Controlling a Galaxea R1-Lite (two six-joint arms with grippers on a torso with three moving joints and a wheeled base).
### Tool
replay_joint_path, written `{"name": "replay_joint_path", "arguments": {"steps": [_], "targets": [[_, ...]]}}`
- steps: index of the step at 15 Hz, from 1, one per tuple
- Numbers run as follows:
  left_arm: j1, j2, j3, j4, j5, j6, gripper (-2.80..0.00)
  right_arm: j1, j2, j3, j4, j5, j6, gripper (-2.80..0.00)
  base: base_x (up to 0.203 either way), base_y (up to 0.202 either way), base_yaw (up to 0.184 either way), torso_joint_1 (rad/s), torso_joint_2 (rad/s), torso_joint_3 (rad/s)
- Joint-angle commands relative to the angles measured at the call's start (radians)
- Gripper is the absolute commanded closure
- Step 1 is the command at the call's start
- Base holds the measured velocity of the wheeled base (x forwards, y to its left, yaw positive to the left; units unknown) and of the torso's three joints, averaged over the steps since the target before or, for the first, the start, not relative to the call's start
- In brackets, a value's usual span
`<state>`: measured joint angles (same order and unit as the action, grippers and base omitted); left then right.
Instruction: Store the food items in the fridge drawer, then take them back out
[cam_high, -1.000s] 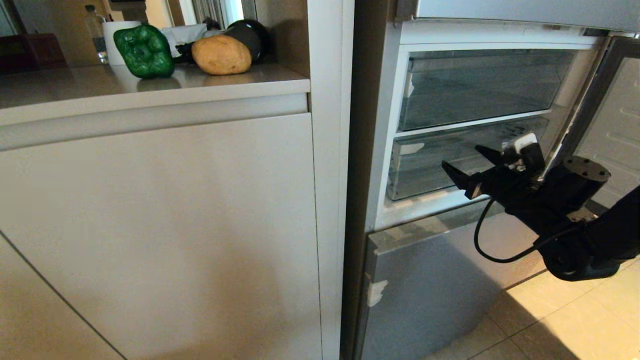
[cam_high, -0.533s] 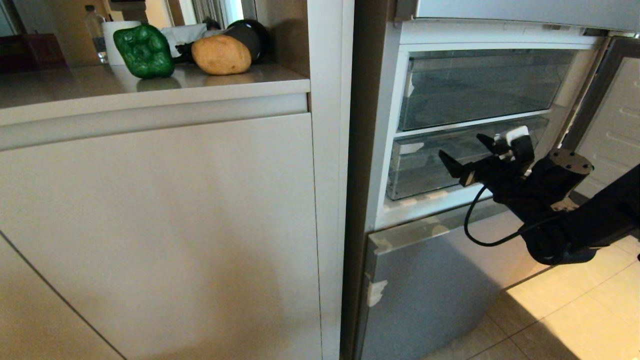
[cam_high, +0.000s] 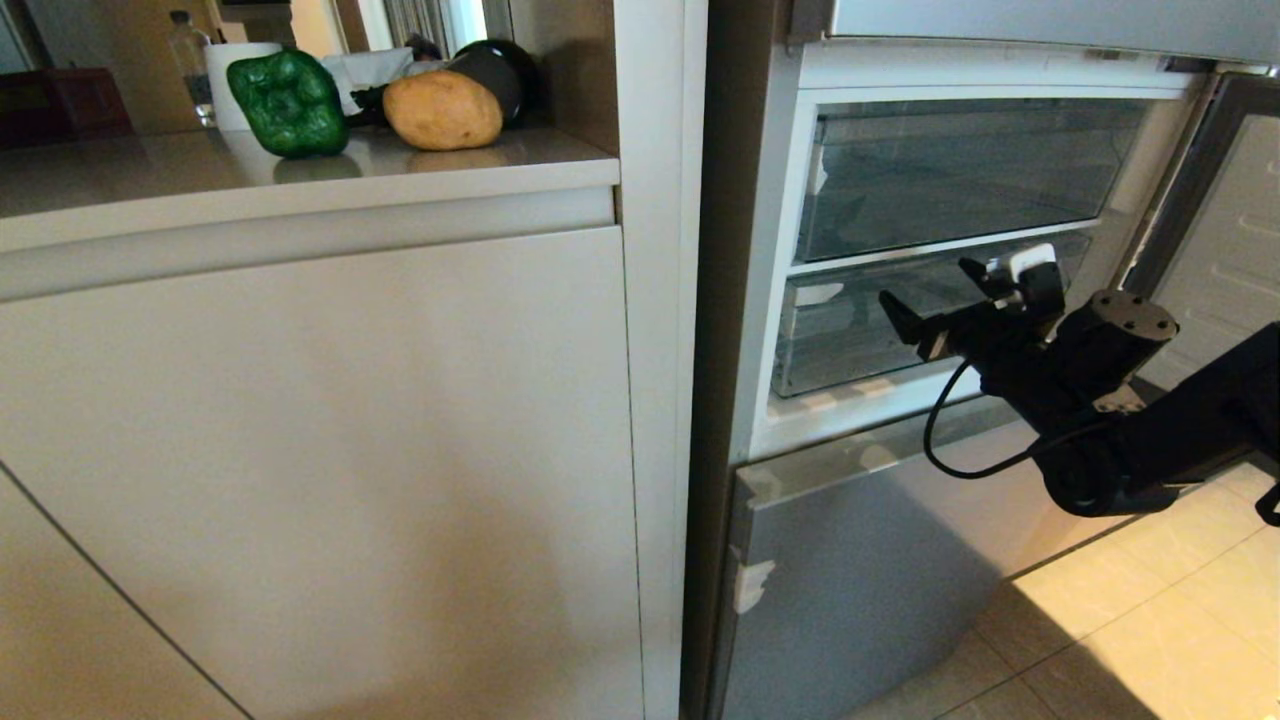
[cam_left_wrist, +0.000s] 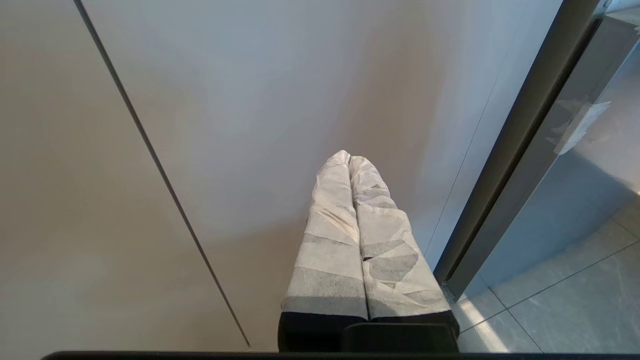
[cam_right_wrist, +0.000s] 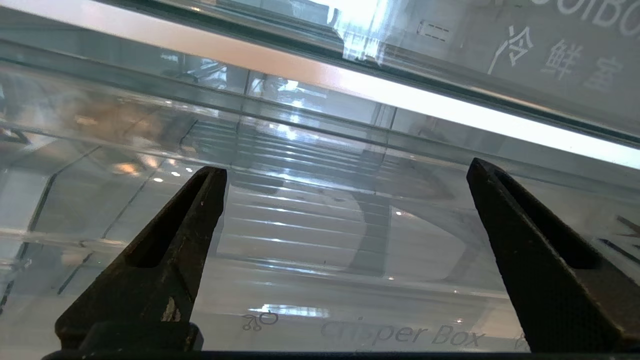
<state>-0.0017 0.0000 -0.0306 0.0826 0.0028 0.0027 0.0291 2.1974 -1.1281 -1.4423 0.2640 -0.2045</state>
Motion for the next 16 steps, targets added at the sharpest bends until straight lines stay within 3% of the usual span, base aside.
{"name": "replay_joint_path", "arguments": {"steps": [1, 6, 16], "targets": [[0.0, 0.0, 0.0, 0.0, 0.0, 0.0, 0.0, 0.0, -0.016, 0.004, -0.01, 0.003, -0.001, -2.8, 0.0, 0.0, 0.0, 0.0, 0.0, 0.0], [0.0, 0.0, 0.0, 0.0, 0.0, 0.0, 0.0, 0.002, -0.061, 0.034, -0.012, 0.0, -0.001, -2.8, 0.0, 0.0, 0.0, 0.0, 0.0, 0.0], [0.0, 0.0, 0.0, 0.0, 0.0, 0.0, 0.0, 0.001, -0.148, 0.231, -0.063, -0.002, -0.004, -2.8, 0.0, 0.0, 0.0, 0.0, 0.0, 0.0]]}}
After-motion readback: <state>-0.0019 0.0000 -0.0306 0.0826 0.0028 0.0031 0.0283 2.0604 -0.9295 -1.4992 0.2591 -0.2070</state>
